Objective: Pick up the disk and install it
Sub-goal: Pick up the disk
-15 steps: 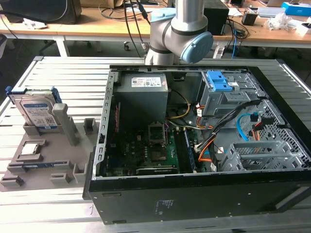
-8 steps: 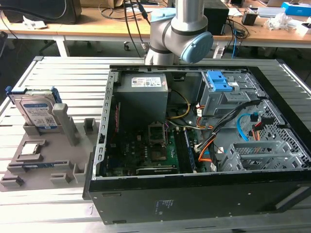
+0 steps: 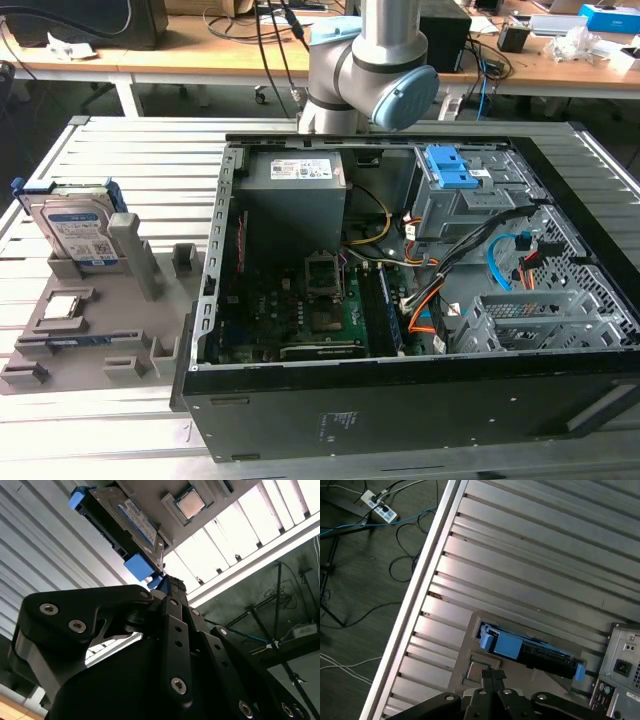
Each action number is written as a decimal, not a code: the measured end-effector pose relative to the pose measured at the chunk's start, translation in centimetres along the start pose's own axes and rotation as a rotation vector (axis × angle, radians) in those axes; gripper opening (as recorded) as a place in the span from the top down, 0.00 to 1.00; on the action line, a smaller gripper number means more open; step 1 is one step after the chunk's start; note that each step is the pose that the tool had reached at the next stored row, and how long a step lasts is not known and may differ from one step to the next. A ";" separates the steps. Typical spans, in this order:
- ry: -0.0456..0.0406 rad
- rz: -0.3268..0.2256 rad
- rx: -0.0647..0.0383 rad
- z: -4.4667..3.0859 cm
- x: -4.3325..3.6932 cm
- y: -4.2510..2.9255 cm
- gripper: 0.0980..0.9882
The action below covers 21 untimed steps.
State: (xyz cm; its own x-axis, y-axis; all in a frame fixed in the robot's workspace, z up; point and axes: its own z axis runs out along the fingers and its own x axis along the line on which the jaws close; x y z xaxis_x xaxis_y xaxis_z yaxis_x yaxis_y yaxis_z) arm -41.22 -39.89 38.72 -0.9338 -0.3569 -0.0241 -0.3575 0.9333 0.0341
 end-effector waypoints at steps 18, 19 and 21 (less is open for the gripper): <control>0.0099 -0.291 -0.007 0.00 0.00 0.00 0.99; 0.0104 -0.306 -0.007 0.00 0.00 0.00 0.99; 0.0111 -0.326 -0.008 0.00 0.00 0.00 0.99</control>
State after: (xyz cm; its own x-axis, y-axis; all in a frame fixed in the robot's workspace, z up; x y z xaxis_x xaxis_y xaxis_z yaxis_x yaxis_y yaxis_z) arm -41.22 -39.88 38.72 -0.7700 -0.6376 -0.0241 -0.6380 0.7693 0.0341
